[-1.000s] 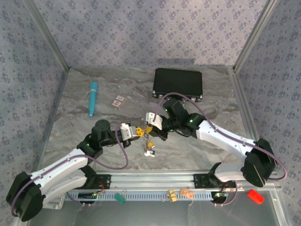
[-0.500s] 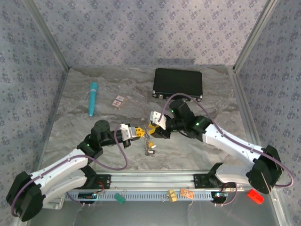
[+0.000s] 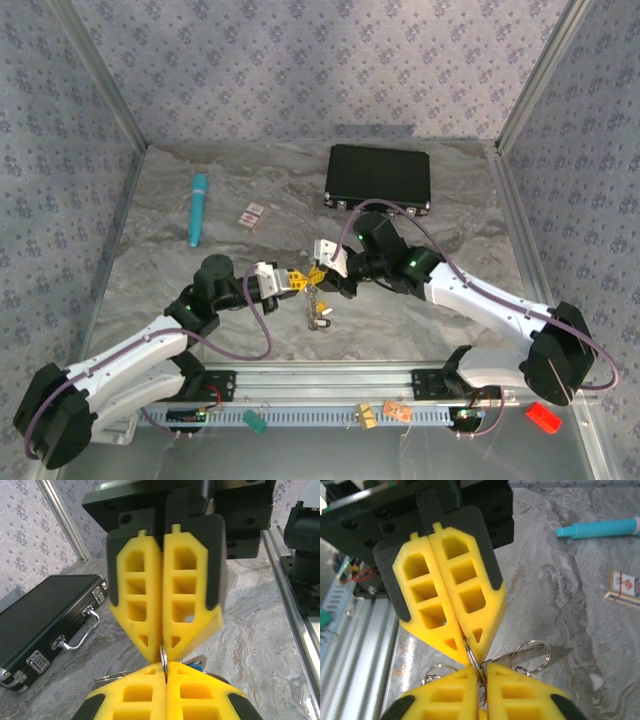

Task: Put the keys on the keyring

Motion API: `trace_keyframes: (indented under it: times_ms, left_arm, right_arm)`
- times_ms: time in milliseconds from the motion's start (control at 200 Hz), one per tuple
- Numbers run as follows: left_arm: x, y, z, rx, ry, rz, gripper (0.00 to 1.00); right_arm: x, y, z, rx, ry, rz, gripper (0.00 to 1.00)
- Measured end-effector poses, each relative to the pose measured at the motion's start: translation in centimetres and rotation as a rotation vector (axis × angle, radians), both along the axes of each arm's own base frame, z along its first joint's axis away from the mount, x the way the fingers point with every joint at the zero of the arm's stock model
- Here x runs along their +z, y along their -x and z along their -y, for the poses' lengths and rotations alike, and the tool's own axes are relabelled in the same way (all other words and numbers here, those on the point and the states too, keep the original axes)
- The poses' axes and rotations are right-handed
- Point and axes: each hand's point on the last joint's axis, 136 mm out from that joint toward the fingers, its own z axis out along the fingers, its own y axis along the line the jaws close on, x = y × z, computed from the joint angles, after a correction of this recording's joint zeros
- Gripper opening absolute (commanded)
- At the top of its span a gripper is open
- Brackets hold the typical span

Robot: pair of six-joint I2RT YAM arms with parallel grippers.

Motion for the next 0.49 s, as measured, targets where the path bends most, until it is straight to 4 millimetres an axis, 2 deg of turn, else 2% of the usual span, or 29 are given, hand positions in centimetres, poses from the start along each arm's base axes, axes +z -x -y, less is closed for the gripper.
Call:
trace_keyframes:
  times_ms: [60, 125, 165, 200, 310, 495]
  left_arm:
    - [0.0, 0.0, 0.0, 0.003, 0.0, -0.006, 0.0]
    - [-0.1, -0.1, 0.0, 0.008, 0.0, -0.007, 0.13]
    - [-0.1, -0.2, -0.1, 0.013, -0.001, -0.007, 0.3]
    - [0.0, -0.3, -0.1, 0.022, -0.002, -0.003, 0.36]
    - [-0.1, -0.9, -0.5, 0.068, -0.017, -0.005, 0.38]
    - [0.0, -1.7, -0.9, 0.114, -0.052, 0.004, 0.34]
  right_arm:
    - [-0.1, 0.0, 0.0, 0.0, 0.002, -0.003, 0.0]
    - [-0.1, 0.0, 0.0, 0.001, 0.002, -0.001, 0.0]
    - [-0.1, -0.1, 0.0, -0.001, 0.004, 0.003, 0.0]
    - [-0.1, -0.1, 0.1, -0.005, 0.01, 0.005, 0.0]
    - [-0.5, -0.3, 0.5, -0.023, 0.063, 0.02, 0.0]
    - [-0.8, -0.9, 0.8, -0.05, 0.179, 0.069, 0.0]
